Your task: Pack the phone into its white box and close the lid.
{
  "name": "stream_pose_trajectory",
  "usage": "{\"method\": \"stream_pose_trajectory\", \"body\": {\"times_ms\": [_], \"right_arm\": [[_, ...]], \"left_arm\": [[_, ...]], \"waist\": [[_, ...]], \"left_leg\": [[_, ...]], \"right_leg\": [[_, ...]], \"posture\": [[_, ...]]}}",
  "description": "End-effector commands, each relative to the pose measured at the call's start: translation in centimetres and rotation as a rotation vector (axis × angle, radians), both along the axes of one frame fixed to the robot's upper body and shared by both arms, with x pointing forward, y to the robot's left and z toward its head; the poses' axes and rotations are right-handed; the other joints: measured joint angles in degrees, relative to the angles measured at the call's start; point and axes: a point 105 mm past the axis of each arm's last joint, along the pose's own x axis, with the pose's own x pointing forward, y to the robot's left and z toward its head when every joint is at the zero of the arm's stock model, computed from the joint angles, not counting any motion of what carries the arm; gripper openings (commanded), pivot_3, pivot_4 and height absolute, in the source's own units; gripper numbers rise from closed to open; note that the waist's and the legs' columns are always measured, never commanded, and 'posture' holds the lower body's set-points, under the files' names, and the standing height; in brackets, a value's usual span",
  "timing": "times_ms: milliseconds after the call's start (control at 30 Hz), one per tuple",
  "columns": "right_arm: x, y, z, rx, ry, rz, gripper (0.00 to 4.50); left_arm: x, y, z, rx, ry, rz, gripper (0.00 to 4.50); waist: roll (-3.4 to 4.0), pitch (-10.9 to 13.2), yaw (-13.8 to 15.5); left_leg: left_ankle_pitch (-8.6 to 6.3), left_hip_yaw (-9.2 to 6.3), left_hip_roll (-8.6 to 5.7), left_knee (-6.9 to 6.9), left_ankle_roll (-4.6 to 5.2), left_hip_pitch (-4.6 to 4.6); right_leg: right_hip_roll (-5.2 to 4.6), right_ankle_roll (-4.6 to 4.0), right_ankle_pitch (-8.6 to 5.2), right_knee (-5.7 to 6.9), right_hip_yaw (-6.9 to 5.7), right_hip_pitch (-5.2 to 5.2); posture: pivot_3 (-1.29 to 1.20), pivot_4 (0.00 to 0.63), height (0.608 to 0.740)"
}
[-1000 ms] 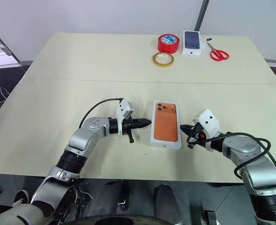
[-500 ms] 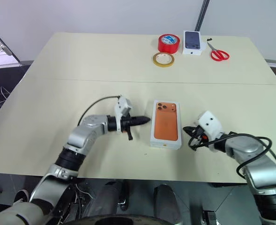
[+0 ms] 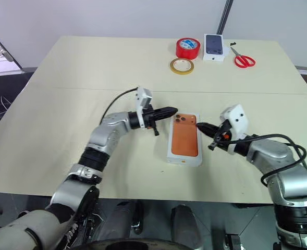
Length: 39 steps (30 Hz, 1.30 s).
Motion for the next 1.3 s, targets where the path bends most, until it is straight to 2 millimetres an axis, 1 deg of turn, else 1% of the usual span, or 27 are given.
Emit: {"method": "stream_pose_trajectory", "body": {"times_ms": [33,67,100,133,167,200,233,300,400,467,500,600,733,767,867,933,1033,1167,1300], "right_arm": [[-1.6,0.9,-1.7,-0.079,0.047,0.076,0.04],[-2.0,0.9,-2.3,-0.109,0.062,0.09,0.04],[-2.4,1.0,-2.8,-0.112,0.088,0.103,0.04],[-3.0,1.1,-3.2,-0.124,0.111,0.122,0.04],[-3.3,1.1,-3.3,-0.127,0.125,0.134,0.04],[-3.7,1.1,-3.6,-0.136,0.146,0.15,0.04],[-4.0,1.1,-3.7,-0.144,0.157,0.16,0.04],[-4.5,1.3,-3.8,-0.143,0.172,0.176,0.04],[-4.5,1.3,-3.9,-0.158,0.161,0.179,0.04],[-4.1,1.3,-3.8,-0.157,0.146,0.162,0.04],[-3.6,1.2,-3.5,-0.151,0.121,0.146,0.04],[-1.6,0.4,-1.9,-0.093,0.048,0.052,0.04],[0.3,-0.5,0.0,-0.011,-0.017,-0.033,0.04],[1.0,-0.8,0.5,0.0,-0.041,-0.067,0.04],[2.9,-2.3,1.1,-0.043,-0.12,-0.179,0.04],[4.1,-3.3,0.5,-0.111,-0.134,-0.25,0.04],[4.9,-4.1,-0.8,-0.206,-0.132,-0.289,0.04],[5.3,-3.6,-2.5,-0.261,-0.116,-0.285,0.04],[5.3,-3.0,-2.9,-0.253,-0.11,-0.274,0.04]], "left_arm": [[-1.2,-1.6,-0.6,0.046,-0.022,-0.069,0.0],[-1.3,-1.8,-1.0,0.056,-0.014,-0.075,0.0],[-1.5,-1.9,-1.8,0.085,0.004,-0.089,0.0],[-1.8,-2.0,-2.8,0.134,-0.019,-0.1,0.0],[-2.1,-2.0,-3.4,0.168,-0.038,-0.109,0.0],[-2.4,-1.9,-4.4,0.208,-0.023,-0.122,0.0],[-2.5,-1.9,-5.0,0.231,-0.011,-0.128,0.0],[-2.9,-1.7,-5.4,0.231,0.007,-0.149,0.0],[-3.3,-1.3,-5.6,0.246,-0.014,-0.158,0.0],[-3.4,-1.0,-5.8,0.244,0.002,-0.154,0.0],[-3.2,-0.9,-5.5,0.226,0.01,-0.133,0.0],[-1.9,-0.2,-3.8,0.144,0.016,-0.047,0.0],[-1.2,0.7,-1.8,0.057,0.02,0.009,0.0],[-0.8,1.0,-1.5,0.043,0.022,0.039,0.0],[1.7,2.1,-1.3,0.037,0.052,0.199,0.0],[2.6,2.4,-2.1,0.079,0.078,0.239,0.0],[2.8,2.2,-3.0,0.124,0.09,0.252,0.0],[3.3,2.2,-4.8,0.192,0.143,0.293,0.0],[2.8,1.7,-5.4,0.205,0.153,0.267,0.0]], "waist": [[0.01,0.0,0.01],[0.01,-0.01,0.04],[0.01,-0.01,-0.02],[0.02,-0.02,-0.02],[0.02,-0.02,-0.03],[0.01,-0.03,-0.03],[0.01,-0.03,-0.03],[-0.04,-0.07,-0.01],[-0.03,-0.08,-0.02],[-0.05,-0.09,-0.01],[-0.06,-0.1,-0.02],[-0.06,-0.1,-0.04],[-0.06,-0.08,-0.05],[-0.05,-0.08,-0.05],[-0.06,-0.08,0.16],[-0.06,-0.08,0.16],[-0.06,-0.08,0.02],[-0.06,-0.08,-0.06],[-0.06,-0.08,-0.04]], "left_leg": [[0.0,0.0,0.01,-0.01,0.0,0.02],[0.0,0.0,0.01,-0.01,0.0,0.02],[0.0,0.0,0.01,-0.01,0.0,0.02],[0.0,0.01,0.01,0.0,0.0,0.02],[0.0,0.02,0.01,0.0,0.0,0.04],[0.0,0.01,0.01,0.0,0.0,0.06],[0.0,0.0,0.02,-0.01,0.0,0.07],[0.0,-0.03,0.05,-0.01,0.0,0.08],[-0.01,-0.06,0.06,-0.01,0.01,0.18],[-0.02,-0.06,0.06,-0.01,0.01,0.19],[-0.02,-0.09,0.06,-0.01,0.01,0.2],[-0.02,-0.12,0.07,-0.01,0.0,0.24],[-0.01,-0.11,0.06,-0.01,0.0,0.12],[-0.01,-0.1,0.06,0.0,0.0,0.09],[0.0,-0.1,0.03,0.0,-0.01,0.1],[0.0,-0.1,-0.01,0.01,-0.01,0.1],[0.0,-0.07,-0.02,0.0,-0.01,0.09],[0.01,-0.03,-0.02,-0.01,-0.03,0.07],[0.02,-0.02,0.0,-0.01,-0.03,0.07]], "right_leg": [[0.01,0.0,0.0,0.0,0.0,0.02],[0.02,0.0,0.0,0.0,0.0,0.01],[0.02,0.0,0.0,0.0,0.0,0.01],[0.02,0.0,0.0,0.0,0.01,0.01],[0.02,0.0,0.0,0.0,0.02,0.04],[0.02,0.0,0.0,-0.01,0.02,0.05],[0.03,0.0,0.0,-0.01,0.02,0.06],[0.06,0.0,0.0,-0.01,0.01,0.07],[0.03,-0.01,-0.01,-0.07,0.0,0.24],[0.02,-0.01,-0.01,-0.09,0.02,0.26],[0.02,-0.01,-0.01,-0.09,0.02,0.28],[0.01,-0.02,-0.01,-0.09,0.02,0.32],[0.0,-0.01,-0.01,-0.05,0.01,0.16],[0.0,-0.01,0.0,-0.05,0.01,0.13],[-0.01,-0.01,0.0,-0.04,-0.01,0.16],[-0.02,0.0,0.0,-0.03,-0.06,0.16],[-0.01,0.0,-0.01,-0.03,-0.06,0.14],[0.01,0.02,-0.01,0.01,-0.05,0.06],[0.02,0.02,-0.01,0.01,-0.04,0.05]], "posture": [[0.0,0.15,0.728],[0.0,0.15,0.728],[0.0,0.15,0.728],[0.0,0.15,0.728],[0.0,0.15,0.728],[0.0,0.15,0.728],[0.0,0.15,0.728],[0.0,0.15,0.728],[0.0,0.15,0.728],[0.0,0.15,0.728],[0.0,0.15,0.728],[0.0,0.15,0.728],[0.0,0.15,0.728],[0.0,0.15,0.728],[0.0,0.15,0.728],[0.0,0.15,0.728],[0.0,0.15,0.728],[0.0,0.15,0.728],[0.0,0.15,0.728]]}}
